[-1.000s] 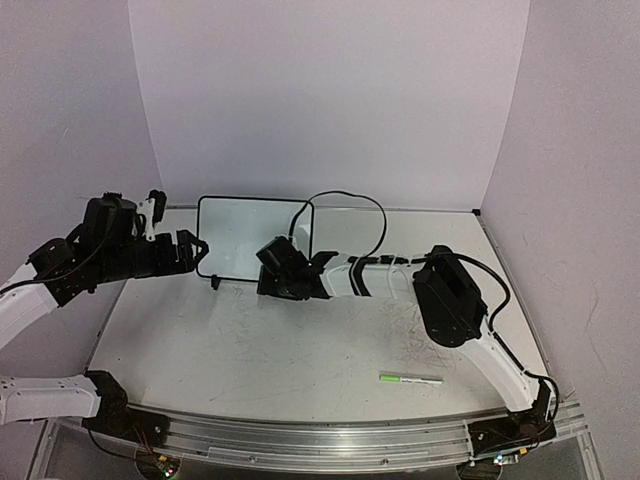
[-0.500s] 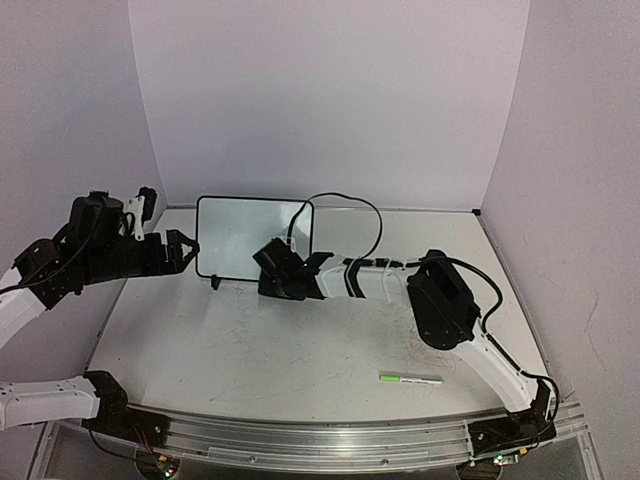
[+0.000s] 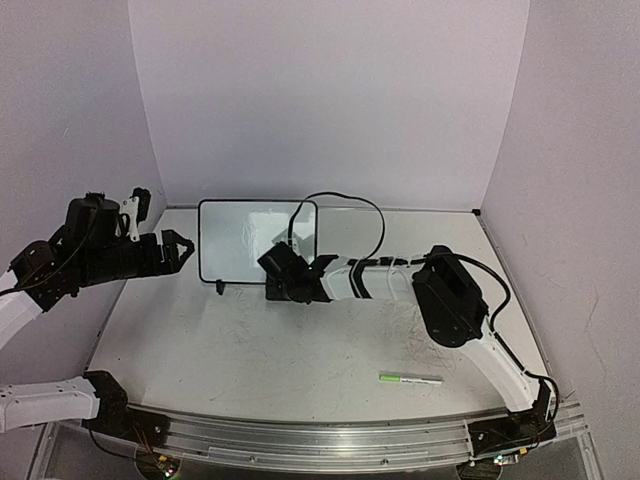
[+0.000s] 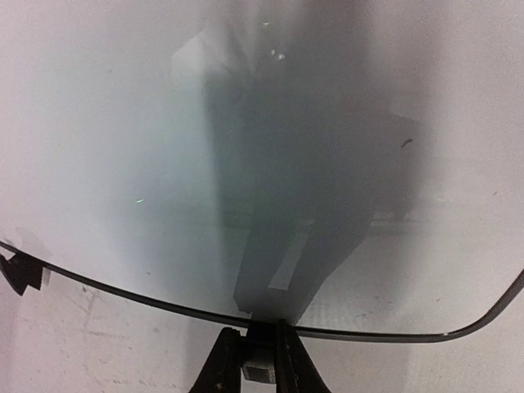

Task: Write a sentence on the whiteboard
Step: Move the whiteboard to the center of the board.

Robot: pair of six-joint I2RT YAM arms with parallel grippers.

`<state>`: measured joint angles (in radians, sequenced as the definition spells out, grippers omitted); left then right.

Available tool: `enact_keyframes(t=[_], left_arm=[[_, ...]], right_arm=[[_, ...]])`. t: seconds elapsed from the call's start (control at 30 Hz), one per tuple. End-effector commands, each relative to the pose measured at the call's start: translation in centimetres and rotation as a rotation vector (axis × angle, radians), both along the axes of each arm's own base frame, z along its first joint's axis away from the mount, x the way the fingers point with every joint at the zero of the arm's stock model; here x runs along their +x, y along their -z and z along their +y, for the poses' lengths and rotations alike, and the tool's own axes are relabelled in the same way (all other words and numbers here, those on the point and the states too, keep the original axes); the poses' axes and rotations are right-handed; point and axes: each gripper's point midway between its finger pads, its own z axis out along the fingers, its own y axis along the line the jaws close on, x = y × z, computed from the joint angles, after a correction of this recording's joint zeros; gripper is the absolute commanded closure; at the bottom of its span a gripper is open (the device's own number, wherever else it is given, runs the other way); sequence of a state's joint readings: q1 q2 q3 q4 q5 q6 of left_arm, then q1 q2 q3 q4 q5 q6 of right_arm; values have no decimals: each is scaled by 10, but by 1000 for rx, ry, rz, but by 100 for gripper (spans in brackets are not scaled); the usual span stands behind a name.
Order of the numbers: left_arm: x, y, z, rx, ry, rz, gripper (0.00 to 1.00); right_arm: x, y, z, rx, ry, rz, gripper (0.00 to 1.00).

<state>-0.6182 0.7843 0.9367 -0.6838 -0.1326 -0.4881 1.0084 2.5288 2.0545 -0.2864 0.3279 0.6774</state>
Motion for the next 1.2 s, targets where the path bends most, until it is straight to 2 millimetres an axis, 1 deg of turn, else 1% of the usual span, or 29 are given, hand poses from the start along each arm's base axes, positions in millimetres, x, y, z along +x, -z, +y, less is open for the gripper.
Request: enact_keyframes(t=[0.0, 0.07, 0.13, 0.2, 0.27, 0.37, 0.47, 0.5, 0.6, 0.8, 0.87, 0.93, 1.03, 1.07, 1.17], left_arm=[[0, -22, 5, -65, -47, -33, 3], [-1, -18, 5, -79, -56, -20, 3], [-1, -14, 7, -91, -74, -8, 3], [-1, -9, 11, -93, -97, -1, 3], [-1, -7, 15, -97, -121, -2, 3], [0, -3, 19, -101, -152, 1, 3], [3, -1, 21, -94, -173, 3, 3], [5, 1, 21, -89, -180, 3, 3], [11, 7, 19, -76, -190, 9, 3], [20, 28, 6, -74, -172, 56, 3], [21, 34, -1, -101, -154, 68, 3], [22, 39, -8, -130, -139, 84, 3], [22, 46, -20, -177, -101, 114, 3], [21, 48, -22, -185, -95, 123, 3], [21, 54, -23, -195, -101, 136, 3]], right_arm=[[-4, -41, -30, -73, 6, -66, 100], [-7, -48, -39, -98, -6, -90, 100], [-11, -49, -50, -117, -33, -103, 100], [-22, -43, -63, -149, -89, -116, 100], [-31, -47, -76, -155, -123, -143, 100], [-46, -42, -116, -174, -124, -135, 100], [-59, -44, -150, -138, -111, -151, 100], [-62, -48, -158, -127, -104, -164, 100], [-74, -41, -181, -139, -79, -161, 100], [-97, -30, -224, -113, 3, -147, 100], [-104, -30, -233, -68, 26, -143, 100], [-109, -31, -237, -28, 33, -148, 100], [-113, -32, -241, -24, 38, -157, 100], [-113, -32, -240, -26, 40, -158, 100], [-112, -33, -232, -2, 39, -148, 99]])
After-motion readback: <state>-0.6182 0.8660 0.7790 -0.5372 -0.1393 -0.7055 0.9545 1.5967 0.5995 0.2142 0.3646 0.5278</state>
